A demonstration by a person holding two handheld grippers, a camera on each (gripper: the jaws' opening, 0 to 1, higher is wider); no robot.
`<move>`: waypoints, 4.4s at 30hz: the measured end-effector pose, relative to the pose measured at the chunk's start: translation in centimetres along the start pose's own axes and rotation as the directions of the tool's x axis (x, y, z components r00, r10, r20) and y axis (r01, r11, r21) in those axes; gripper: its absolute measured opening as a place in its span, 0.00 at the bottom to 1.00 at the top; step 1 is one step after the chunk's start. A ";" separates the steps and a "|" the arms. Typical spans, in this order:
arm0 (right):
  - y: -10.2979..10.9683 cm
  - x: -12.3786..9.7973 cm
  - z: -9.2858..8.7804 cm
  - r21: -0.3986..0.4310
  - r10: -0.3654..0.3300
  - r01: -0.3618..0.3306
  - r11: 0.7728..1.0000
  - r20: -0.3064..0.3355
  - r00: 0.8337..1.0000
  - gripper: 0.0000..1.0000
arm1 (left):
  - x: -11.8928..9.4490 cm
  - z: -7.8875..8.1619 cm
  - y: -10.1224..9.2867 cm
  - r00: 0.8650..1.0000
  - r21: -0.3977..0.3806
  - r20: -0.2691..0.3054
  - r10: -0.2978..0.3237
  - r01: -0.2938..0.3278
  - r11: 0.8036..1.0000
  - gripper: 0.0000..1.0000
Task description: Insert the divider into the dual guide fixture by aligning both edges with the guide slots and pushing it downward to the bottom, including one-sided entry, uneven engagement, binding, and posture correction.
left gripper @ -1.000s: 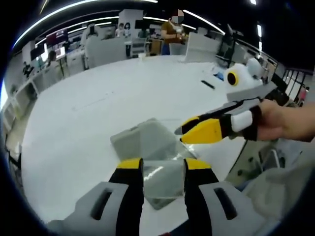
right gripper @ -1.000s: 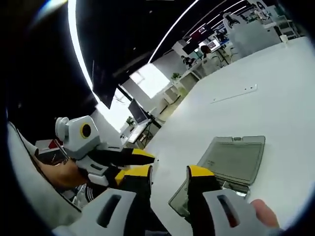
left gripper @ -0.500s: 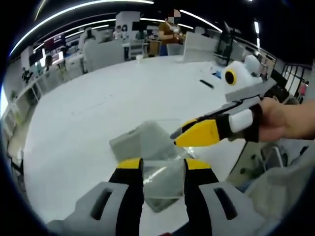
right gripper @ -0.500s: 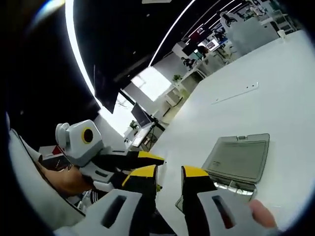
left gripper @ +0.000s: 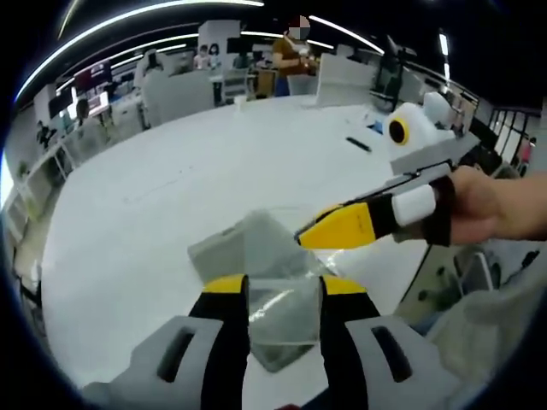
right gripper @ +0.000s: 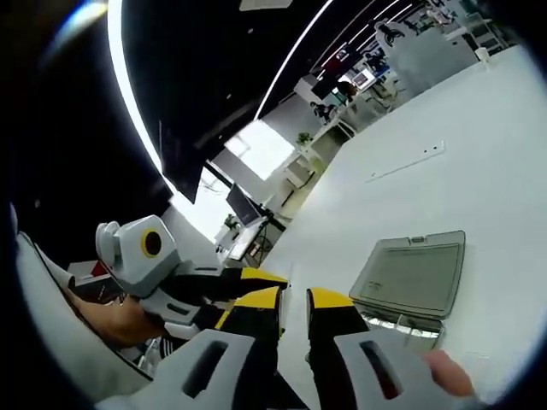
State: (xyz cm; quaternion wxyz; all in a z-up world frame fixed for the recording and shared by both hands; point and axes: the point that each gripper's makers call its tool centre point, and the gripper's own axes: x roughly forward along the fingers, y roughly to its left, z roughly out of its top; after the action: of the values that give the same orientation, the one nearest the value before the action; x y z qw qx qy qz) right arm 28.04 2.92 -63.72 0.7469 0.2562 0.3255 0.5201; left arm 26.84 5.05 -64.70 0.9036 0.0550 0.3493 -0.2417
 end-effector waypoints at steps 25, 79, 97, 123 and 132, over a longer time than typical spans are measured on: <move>-0.2 -1.0 -0.1 -0.065 0.077 -0.079 0.995 -0.039 0.996 0.34 | -0.2 0.8 0.0 0.969 -0.215 0.124 -0.216 0.238 0.947 0.28; 4.8 -1.3 0.7 -0.037 0.363 -0.367 0.929 -0.086 0.928 0.41 | -3.3 2.0 -4.4 0.737 -0.310 0.372 -0.564 0.672 0.673 0.28; 5.4 -1.6 0.8 -0.016 0.393 -0.395 0.918 -0.076 0.916 0.33 | -3.1 2.3 -5.1 0.693 -0.313 0.395 -0.603 0.719 0.621 0.28; 5.9 -1.5 0.8 0.035 0.421 -0.420 0.907 -0.071 0.904 0.32 | -3.9 2.3 -4.7 0.627 -0.362 0.454 -0.633 0.779 0.511 0.28; 6.0 -1.4 0.9 0.043 0.426 -0.424 0.905 -0.067 0.902 0.32 | -4.0 2.3 -4.7 0.623 -0.360 0.449 -0.640 0.782 0.509 0.28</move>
State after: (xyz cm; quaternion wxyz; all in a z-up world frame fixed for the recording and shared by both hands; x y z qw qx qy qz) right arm 24.71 3.51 -58.51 0.5995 0.3114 0.2965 0.6750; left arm 23.41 1.94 -59.99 0.7363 -0.3750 0.2709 -0.4938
